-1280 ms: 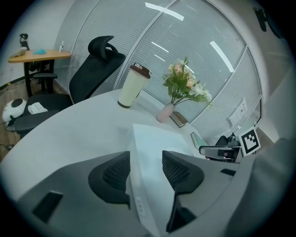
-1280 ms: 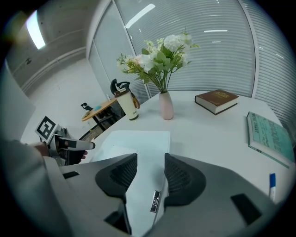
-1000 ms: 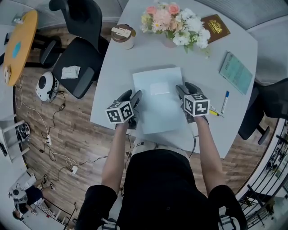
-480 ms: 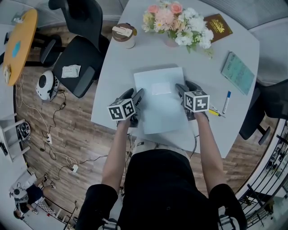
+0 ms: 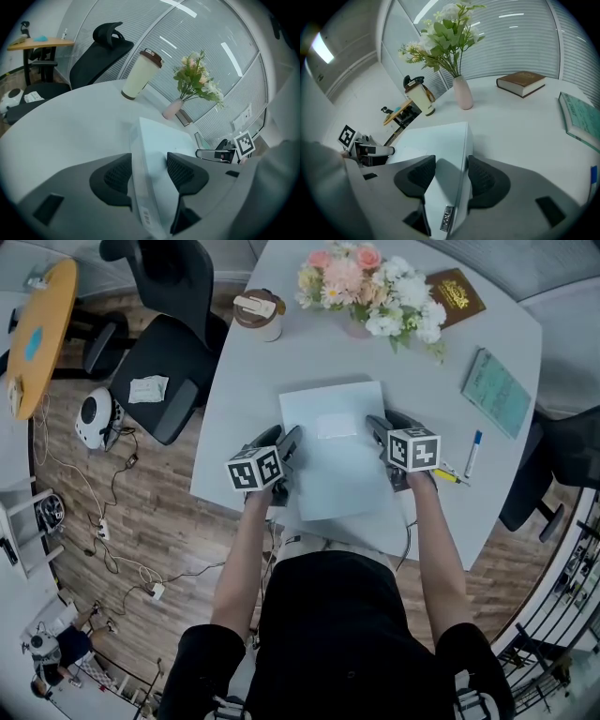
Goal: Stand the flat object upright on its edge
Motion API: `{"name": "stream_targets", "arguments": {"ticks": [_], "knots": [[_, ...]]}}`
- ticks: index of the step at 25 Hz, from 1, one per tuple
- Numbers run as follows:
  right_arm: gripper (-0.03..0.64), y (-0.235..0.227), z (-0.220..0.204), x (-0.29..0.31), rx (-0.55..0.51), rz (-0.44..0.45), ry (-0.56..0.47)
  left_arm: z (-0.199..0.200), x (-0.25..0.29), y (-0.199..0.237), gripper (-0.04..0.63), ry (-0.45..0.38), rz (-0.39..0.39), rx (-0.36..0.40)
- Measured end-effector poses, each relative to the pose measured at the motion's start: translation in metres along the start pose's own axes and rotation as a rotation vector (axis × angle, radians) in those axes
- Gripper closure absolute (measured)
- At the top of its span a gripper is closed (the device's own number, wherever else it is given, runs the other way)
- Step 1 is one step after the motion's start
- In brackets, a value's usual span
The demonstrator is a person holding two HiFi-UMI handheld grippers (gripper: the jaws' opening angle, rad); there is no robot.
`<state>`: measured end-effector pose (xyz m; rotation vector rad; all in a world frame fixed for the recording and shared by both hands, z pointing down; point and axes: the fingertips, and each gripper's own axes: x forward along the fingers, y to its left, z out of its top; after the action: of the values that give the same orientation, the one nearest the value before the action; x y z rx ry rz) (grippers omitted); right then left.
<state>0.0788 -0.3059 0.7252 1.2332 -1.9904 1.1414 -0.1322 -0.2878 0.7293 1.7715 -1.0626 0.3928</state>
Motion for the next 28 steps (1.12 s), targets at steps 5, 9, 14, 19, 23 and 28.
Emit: {"name": "stream_targets", "arguments": {"ticks": [5,9,14,19,23,28], "knots": [[0.38,-0.001,-0.001,0.001,0.008,0.004,-0.002,0.0,0.001,-0.004,0.382,0.003,-0.014,-0.002],[0.38,-0.001,-0.001,0.0,0.009,0.004,-0.005,0.0,0.0,-0.006,0.388,-0.002,-0.02,0.001],[0.383,0.0,0.0,-0.001,0.009,0.002,-0.007,0.001,-0.001,-0.007,0.391,-0.01,-0.023,-0.004],[0.387,0.002,0.0,-0.004,0.002,-0.007,-0.009,0.0,-0.005,-0.009,0.396,-0.01,-0.015,0.003],[0.389,0.006,0.0,-0.01,-0.001,0.002,-0.018,-0.002,-0.01,-0.011,0.397,-0.014,-0.018,0.008],[0.393,0.011,0.002,-0.024,-0.004,0.001,-0.047,-0.002,-0.018,-0.019,0.399,-0.024,-0.025,0.024]]}}
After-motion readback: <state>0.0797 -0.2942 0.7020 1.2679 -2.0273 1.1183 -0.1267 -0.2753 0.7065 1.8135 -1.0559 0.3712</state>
